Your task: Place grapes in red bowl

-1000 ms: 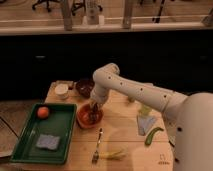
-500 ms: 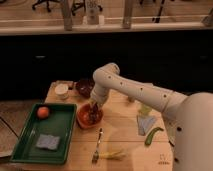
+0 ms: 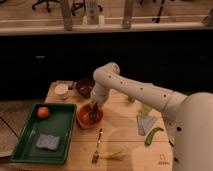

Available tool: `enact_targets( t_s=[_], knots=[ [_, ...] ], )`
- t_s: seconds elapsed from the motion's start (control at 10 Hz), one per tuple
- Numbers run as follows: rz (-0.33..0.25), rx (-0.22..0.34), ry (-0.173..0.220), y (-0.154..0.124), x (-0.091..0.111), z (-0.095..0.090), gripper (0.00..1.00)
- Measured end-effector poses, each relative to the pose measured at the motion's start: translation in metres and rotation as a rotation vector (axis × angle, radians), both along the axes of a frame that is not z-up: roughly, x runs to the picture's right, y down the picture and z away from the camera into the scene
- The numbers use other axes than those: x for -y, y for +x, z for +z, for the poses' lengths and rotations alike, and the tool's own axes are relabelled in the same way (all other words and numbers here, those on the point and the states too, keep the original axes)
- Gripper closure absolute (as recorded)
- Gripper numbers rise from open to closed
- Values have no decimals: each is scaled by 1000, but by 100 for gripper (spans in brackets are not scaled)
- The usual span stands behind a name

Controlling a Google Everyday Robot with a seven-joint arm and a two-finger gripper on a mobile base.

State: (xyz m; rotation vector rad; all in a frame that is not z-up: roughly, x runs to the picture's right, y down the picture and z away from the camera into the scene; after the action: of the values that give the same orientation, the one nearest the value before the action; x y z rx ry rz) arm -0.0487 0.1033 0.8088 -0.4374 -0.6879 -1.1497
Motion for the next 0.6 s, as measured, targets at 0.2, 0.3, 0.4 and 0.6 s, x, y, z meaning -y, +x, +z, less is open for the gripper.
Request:
enact_targets(
  t_s=[0.2,0.3,0.4,0.6],
  knots=[
    [-4,4,0,0,0,0,78],
    [-5,5,0,0,0,0,83],
    [-7,7,1,1,1,0,85],
    [-10,11,1,1,1,0,85]
  ],
)
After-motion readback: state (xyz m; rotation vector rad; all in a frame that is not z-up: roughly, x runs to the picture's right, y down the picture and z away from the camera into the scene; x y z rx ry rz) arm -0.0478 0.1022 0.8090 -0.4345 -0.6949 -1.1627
